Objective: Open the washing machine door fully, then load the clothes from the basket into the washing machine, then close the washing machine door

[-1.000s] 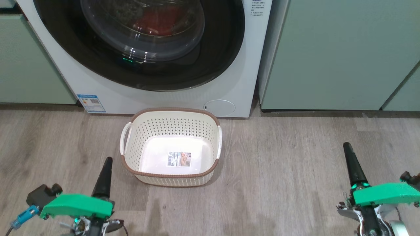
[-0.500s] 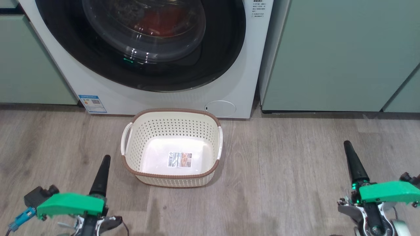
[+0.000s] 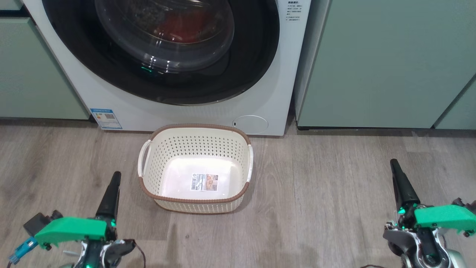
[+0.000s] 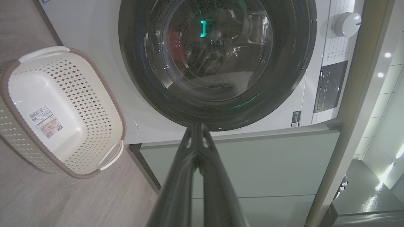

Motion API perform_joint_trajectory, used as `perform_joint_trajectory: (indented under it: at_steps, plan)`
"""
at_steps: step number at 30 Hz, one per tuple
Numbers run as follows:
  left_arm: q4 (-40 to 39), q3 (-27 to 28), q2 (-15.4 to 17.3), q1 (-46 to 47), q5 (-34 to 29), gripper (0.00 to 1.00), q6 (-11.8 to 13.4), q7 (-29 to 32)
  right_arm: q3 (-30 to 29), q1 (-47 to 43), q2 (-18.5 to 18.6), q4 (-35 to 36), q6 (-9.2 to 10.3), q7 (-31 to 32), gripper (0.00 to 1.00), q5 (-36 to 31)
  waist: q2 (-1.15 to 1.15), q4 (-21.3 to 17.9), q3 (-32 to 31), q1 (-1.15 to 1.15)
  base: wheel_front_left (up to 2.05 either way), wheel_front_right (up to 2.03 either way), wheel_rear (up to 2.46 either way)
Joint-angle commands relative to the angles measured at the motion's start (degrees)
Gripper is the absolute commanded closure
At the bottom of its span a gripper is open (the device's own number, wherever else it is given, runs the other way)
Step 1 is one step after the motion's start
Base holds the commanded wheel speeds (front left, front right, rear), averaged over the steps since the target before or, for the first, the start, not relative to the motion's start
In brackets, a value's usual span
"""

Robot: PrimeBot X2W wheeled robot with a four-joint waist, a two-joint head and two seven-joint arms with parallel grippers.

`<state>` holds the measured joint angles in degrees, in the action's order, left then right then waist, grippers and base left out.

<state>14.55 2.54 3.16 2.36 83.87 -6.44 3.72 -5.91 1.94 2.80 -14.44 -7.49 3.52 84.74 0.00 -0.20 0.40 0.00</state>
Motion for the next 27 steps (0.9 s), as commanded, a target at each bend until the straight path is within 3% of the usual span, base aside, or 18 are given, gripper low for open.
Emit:
perform_joint_trajectory:
  at_steps: [1, 13, 27]
  plan:
    - [-1.3, 2.3, 0.2, 3.1, 1.7, 1.0, -0.6, 0.6, 0.8, 3.2, 1.0, 1.5, 0.0, 0.6, 1.0, 1.8, 0.0, 0.0, 0.0, 0.0, 0.0, 0.0, 0.0]
    - [-0.5, 3.6, 0.0, 3.8, 8.6, 1.0, -1.0, 2.5, 0.6, 4.1, 1.0, 0.5, 0.0, 2.0, 1.0, 8.5, 0.0, 0.2, -0.2, 0.0, 0.0, 0.0, 0.0]
    - [-0.5, 3.7, 0.0, 3.8, 8.6, 1.0, -1.0, 2.5, 0.4, 4.1, 0.8, 0.5, 0.0, 2.1, 1.0, 8.3, 0.0, 0.2, -0.2, 0.0, 0.0, 0.0, 0.0]
